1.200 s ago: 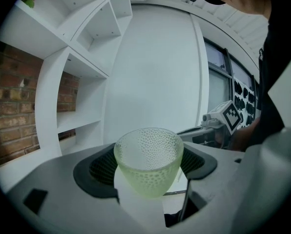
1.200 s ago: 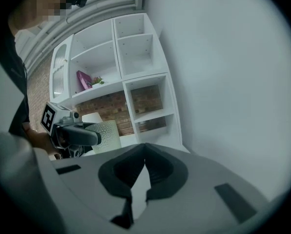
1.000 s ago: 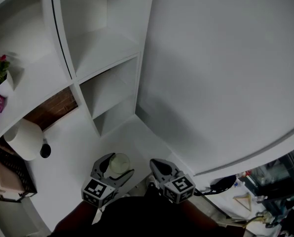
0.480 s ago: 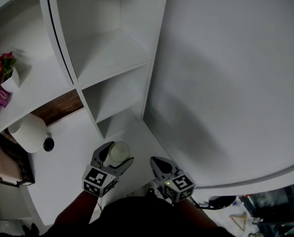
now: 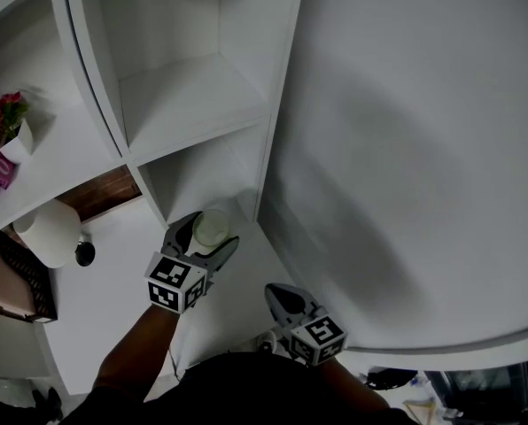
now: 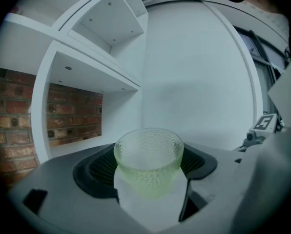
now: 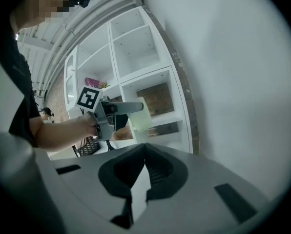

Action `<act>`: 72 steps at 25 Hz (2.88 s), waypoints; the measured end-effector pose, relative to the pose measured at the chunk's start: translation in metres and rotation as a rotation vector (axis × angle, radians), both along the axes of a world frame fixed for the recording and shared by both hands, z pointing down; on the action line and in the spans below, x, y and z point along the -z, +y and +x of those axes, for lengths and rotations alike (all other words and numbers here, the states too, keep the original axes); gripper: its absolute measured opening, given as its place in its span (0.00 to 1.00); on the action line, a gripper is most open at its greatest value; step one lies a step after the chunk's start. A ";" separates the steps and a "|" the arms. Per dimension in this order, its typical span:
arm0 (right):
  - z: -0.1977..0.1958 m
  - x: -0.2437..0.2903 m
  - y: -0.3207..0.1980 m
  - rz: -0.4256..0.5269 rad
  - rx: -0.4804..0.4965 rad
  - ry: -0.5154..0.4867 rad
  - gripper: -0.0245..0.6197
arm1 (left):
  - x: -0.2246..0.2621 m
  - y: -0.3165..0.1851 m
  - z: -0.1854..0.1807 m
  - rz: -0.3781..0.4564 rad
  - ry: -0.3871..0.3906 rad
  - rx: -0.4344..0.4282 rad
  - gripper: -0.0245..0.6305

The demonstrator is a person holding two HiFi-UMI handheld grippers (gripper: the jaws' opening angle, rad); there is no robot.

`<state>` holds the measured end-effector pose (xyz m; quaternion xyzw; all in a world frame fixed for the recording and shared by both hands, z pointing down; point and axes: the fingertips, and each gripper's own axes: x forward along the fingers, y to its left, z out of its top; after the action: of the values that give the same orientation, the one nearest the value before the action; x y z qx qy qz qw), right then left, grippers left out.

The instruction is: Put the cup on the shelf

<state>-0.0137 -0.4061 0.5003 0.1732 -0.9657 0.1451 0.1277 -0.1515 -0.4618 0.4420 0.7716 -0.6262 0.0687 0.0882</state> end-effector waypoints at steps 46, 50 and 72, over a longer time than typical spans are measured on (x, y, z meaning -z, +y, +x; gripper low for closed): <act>0.032 -0.033 -0.063 -0.100 0.014 -0.005 0.05 | -0.019 -0.175 -0.068 -0.090 -0.136 0.152 0.63; 0.032 -0.034 -0.065 -0.087 0.036 -0.005 0.05 | -0.011 -0.166 -0.071 -0.067 -0.129 0.166 0.64; 0.002 -0.002 -0.014 -0.035 0.029 -0.069 0.05 | 0.008 -0.015 -0.004 -0.010 0.017 0.044 0.61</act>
<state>-0.0122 -0.4196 0.5019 0.1517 -0.9693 0.1661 0.0995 -0.1553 -0.4769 0.4344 0.7578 -0.6418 0.0634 0.0989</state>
